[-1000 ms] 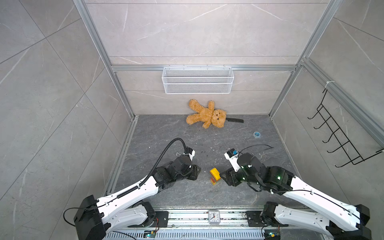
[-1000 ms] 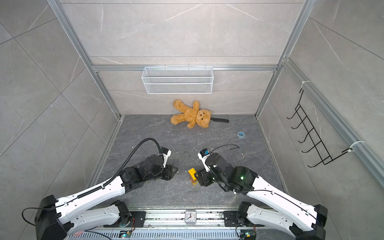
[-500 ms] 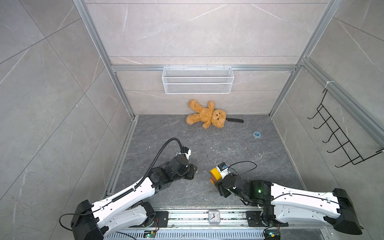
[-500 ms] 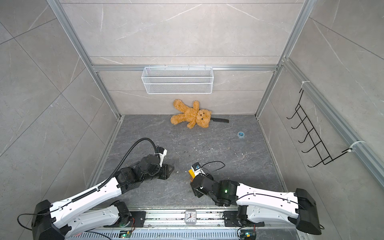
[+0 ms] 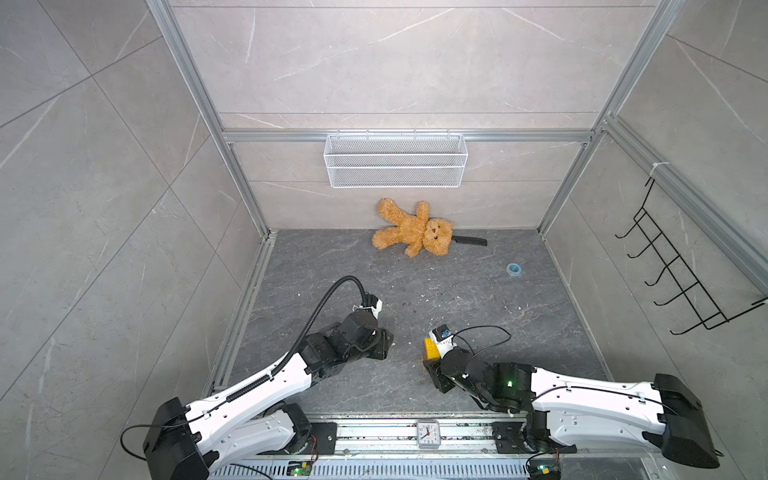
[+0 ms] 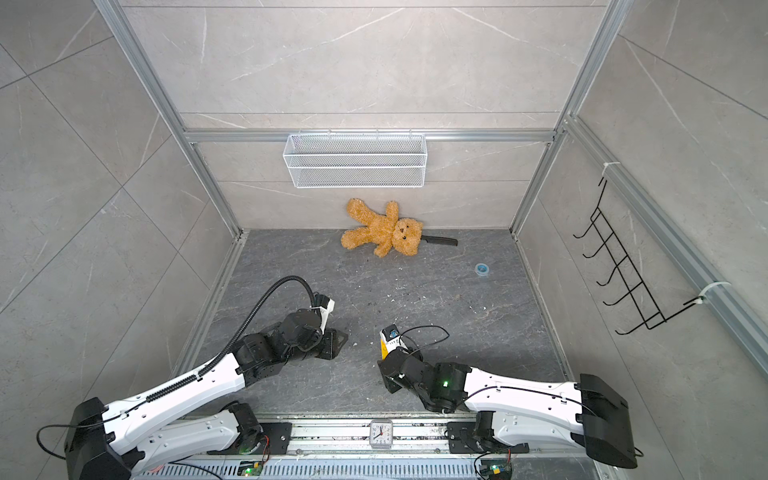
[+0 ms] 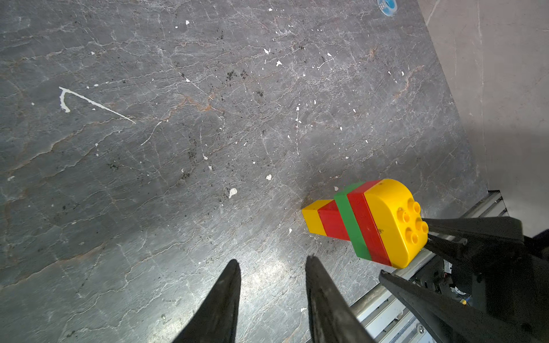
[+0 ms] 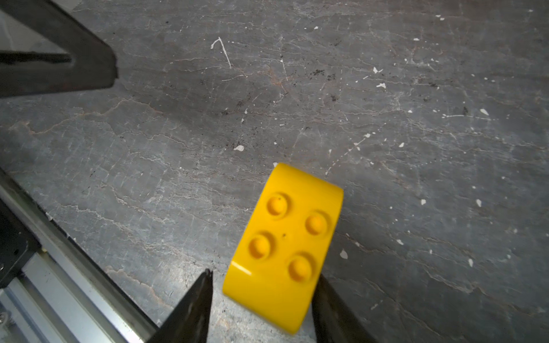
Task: Assemble an ice cream with lego
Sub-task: Pick up the lego brick from the center of the board.
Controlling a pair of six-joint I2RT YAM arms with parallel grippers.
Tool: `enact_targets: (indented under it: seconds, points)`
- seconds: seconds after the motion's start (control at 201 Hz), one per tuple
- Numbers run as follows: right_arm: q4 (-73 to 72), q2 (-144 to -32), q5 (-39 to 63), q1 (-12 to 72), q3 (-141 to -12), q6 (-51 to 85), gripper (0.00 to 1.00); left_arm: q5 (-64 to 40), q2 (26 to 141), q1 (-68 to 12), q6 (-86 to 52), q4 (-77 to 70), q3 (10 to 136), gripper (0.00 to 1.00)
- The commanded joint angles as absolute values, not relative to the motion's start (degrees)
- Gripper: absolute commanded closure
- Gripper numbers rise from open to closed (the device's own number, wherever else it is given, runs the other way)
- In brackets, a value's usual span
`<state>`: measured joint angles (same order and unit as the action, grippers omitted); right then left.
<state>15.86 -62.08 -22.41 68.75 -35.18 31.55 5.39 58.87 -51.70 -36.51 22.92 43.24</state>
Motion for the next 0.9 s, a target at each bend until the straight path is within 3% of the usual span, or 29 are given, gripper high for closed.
enact_targets:
  seconds: [0.0,0.393,0.712,0.891]
  points:
    - [13.93,-63.27,-21.44,67.85,-34.54,31.71,0.47,4.83,58.55,-51.33,-34.86,23.89,46.05,0.61]
    - [20.42,-63.19,-24.53,67.41,-36.26,38.66,0.6,4.98,57.39,-51.37,-35.33,24.39,45.75,0.61]
    - [21.27,-65.83,-26.65,68.82,-37.88,41.57,0.65,4.82,57.81,-51.37,-35.11,24.02,45.94,0.61]
    - [20.72,-60.31,-28.49,68.82,-36.88,43.5,0.68,5.12,57.26,-51.36,-35.07,24.32,45.81,0.61]
